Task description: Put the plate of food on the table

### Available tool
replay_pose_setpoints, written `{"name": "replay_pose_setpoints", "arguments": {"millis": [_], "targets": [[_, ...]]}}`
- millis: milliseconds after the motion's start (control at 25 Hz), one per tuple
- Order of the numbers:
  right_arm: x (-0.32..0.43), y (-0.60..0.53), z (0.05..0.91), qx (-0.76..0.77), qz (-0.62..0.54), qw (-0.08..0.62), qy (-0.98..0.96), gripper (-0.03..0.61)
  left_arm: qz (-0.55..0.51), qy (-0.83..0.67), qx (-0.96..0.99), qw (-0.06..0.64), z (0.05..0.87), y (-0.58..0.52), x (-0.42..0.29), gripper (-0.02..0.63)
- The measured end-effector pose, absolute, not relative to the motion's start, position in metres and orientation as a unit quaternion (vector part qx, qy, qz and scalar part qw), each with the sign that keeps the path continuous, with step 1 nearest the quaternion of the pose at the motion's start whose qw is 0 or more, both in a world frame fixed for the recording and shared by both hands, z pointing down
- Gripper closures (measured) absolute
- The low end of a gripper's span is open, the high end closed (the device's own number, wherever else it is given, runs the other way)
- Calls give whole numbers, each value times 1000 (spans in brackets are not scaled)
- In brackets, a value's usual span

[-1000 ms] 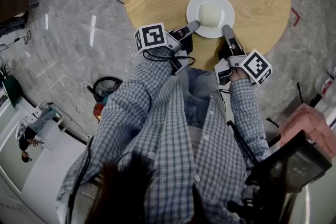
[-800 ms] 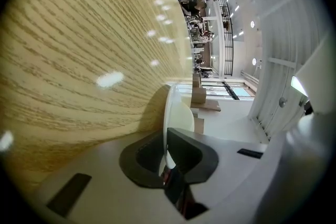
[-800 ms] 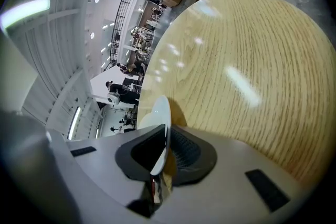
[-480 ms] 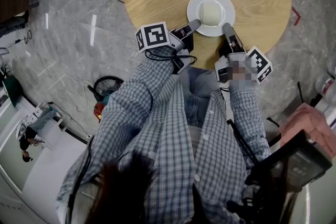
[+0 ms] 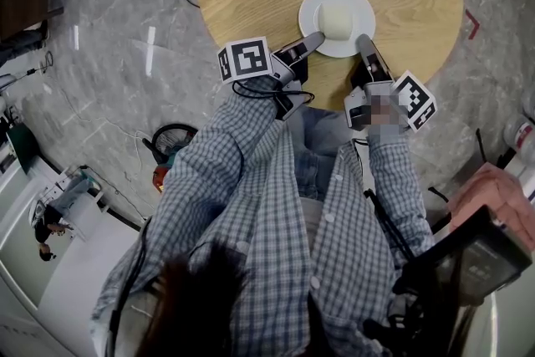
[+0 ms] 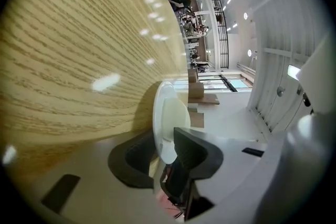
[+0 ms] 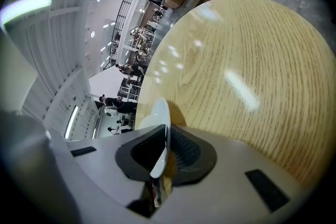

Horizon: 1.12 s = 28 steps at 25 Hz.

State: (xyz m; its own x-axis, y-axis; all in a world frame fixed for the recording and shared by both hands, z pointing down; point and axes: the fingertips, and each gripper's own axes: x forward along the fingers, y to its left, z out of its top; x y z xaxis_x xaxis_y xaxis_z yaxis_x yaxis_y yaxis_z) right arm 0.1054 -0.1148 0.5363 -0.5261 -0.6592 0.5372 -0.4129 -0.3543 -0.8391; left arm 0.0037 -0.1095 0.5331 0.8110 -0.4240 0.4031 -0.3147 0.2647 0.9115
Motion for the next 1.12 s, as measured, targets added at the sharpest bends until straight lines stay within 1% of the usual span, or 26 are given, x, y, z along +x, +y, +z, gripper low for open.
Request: {"name": "replay_pose_setpoints", "arguments": {"millis": [120, 200, 640, 840, 880, 1000, 1040, 1120], "targets": [[106, -115, 537, -481, -668, 90, 560, 543, -37, -294, 604, 740, 530, -107, 4, 463], [107, -116, 538, -482, -669, 91, 558, 543, -35, -289, 603, 743, 529, -105, 5, 447], [114, -119, 540, -489, -661, 83, 563, 543, -17, -330, 567, 754, 535, -95, -28, 446], [116, -120, 542, -492, -661, 84, 560, 541, -30, -317, 566, 760, 529, -90, -17, 449], [115, -121, 542, -493, -662, 83, 559, 542, -27, -316, 566, 761, 529, -87, -16, 460], [114, -123, 541, -495, -662, 82, 557, 543, -10, -317, 555, 769, 537, -79, -11, 588], [114, -124, 542, -495, -661, 81, 557, 541, -8, -314, 553, 772, 539, -77, -9, 604], [113, -124, 544, -496, -661, 80, 557, 542, -9, -303, 552, 777, 541, -75, -3, 606]]}}
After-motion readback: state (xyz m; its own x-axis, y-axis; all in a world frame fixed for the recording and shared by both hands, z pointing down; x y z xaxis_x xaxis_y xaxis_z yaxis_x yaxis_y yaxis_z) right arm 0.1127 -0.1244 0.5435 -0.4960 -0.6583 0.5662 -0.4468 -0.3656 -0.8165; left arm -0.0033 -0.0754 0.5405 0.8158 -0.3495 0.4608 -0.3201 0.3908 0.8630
